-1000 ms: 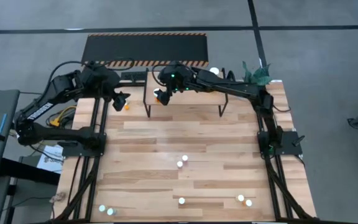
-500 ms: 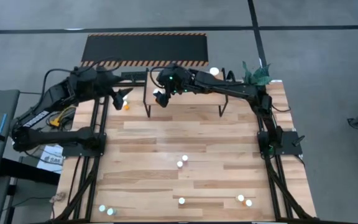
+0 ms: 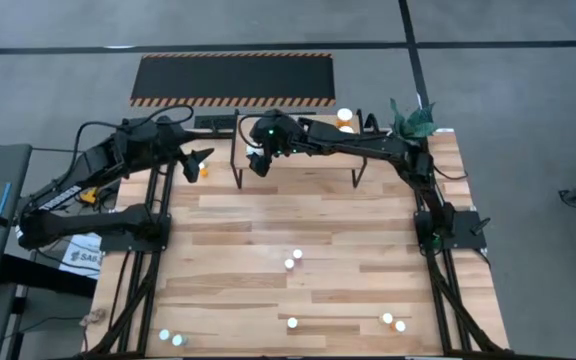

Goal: Pick and place medicine bottles onto shelf by color
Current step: Put the large orange pill bottle on the shelf aligned with the other large orange pill bottles

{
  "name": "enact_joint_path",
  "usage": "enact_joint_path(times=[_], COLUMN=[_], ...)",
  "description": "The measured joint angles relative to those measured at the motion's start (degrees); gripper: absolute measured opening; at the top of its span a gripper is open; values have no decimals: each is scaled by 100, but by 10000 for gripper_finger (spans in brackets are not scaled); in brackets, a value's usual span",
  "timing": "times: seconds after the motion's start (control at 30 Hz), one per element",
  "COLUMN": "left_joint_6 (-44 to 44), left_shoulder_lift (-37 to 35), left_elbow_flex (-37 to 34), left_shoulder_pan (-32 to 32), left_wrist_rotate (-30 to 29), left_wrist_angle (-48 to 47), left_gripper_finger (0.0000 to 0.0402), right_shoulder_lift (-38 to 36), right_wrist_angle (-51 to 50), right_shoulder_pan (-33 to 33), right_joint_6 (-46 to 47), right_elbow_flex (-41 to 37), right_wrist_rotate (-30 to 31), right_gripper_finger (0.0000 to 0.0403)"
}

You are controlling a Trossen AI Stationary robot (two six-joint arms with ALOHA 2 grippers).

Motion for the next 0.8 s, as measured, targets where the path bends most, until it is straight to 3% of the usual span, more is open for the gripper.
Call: enact_joint_path(times=[0.27, 0.8], left_joint_6=[-85, -188], left_shoulder_lift=[-2, -2], left_elbow_flex=[0, 2], left_shoulder_pan=[0, -1], left_wrist_rotate=[37, 32], left_wrist_angle=[-11, -22], left_gripper_finger=[258, 258], right_shoulder_lift=[40, 37], right_wrist_angle=[70, -208], right_shoulder_pan=[41, 24], right_joint_6=[20, 14], right_elbow_flex=[16, 16], right_wrist_rotate=[153, 146], right_gripper_finger=[346, 290])
